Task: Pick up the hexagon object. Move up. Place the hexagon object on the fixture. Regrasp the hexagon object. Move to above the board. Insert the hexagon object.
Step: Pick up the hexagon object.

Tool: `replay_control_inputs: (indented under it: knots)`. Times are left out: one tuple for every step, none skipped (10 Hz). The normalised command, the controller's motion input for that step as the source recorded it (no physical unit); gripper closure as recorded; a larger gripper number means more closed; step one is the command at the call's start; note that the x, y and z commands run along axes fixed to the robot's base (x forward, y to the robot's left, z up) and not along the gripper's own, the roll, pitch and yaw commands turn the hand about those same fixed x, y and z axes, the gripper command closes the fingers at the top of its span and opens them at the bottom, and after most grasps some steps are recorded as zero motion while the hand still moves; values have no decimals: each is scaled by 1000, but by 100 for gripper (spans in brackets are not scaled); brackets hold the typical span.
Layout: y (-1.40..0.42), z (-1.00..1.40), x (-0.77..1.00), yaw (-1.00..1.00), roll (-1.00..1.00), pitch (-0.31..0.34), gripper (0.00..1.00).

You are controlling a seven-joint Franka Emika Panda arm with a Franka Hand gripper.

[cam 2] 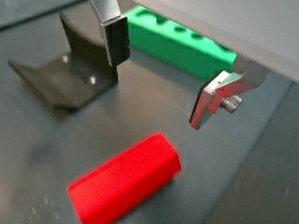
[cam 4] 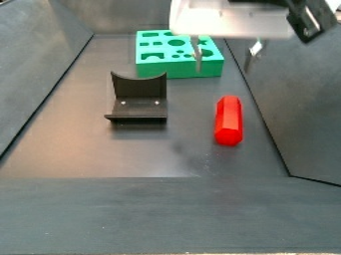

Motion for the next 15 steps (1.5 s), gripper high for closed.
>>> replay_control_inputs:
  knots:
    - [220,-483,-246,-14,103,0,0]
    - [211,-386,-149,-71,24,0,0]
    - [231,-317,0,-6,0,-19,0]
    - [203,-323,114,-137,-17,-57,0]
    - [123,-354,166,-149,-7,-84,0]
    - [100,-334,51,-154,-17,-103,0]
    - [91,-351,0,-217,-7,-120,0]
    - [97,-177,0,-123,21,0,0]
    - [89,-329,-77,0,1,-4,0]
    - [149,-514,-29,-63,-3,-86,0]
    - [154,-506,-23,-157,-46,-147,0]
    - [160,-437,-29,-154,-57,-144,0]
    - [149,-449,0,-203,-97,-179,0]
    - [103,-409,0,-349,-150,-241,0]
    - [129,-246,-23,-231,-167,-199,0]
